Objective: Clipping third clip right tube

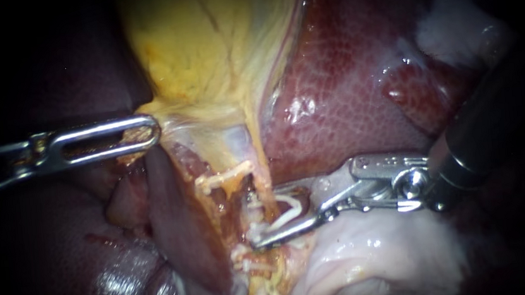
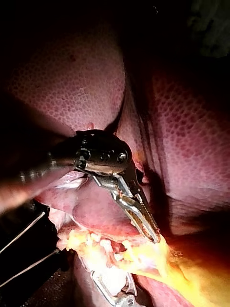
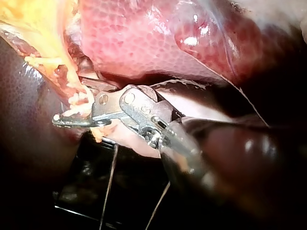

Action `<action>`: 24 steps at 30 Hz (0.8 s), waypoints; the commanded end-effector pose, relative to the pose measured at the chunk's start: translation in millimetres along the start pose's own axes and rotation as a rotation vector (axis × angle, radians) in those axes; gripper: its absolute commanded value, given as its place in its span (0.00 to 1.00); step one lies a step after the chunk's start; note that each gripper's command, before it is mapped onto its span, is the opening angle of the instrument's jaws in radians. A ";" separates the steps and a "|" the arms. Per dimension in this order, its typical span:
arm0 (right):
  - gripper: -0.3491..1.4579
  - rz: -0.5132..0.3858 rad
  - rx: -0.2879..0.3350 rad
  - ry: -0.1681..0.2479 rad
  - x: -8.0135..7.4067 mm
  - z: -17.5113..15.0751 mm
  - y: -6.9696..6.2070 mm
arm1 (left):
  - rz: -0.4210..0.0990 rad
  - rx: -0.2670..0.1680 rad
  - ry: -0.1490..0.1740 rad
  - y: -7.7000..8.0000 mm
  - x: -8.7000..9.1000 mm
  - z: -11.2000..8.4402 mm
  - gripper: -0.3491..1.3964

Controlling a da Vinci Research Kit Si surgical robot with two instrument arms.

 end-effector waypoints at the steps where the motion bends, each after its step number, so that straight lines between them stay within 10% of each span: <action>1: 0.50 -0.002 0.000 0.006 0.2 0.0 0.0 | -0.001 0.000 0.000 0.0 0.0 0.0 0.00; 11: 0.47 0.010 0.000 0.046 1.8 -0.6 0.3 | -0.001 0.000 0.000 -0.1 0.0 0.0 0.00; 16: 0.00 0.034 0.002 0.040 1.6 -1.4 0.4 | -0.001 -0.001 0.000 -0.1 0.0 0.0 0.00; 24: 0.00 0.046 -0.007 0.028 1.4 -1.6 1.1 | -0.001 -0.001 -0.001 -0.2 0.0 0.0 0.00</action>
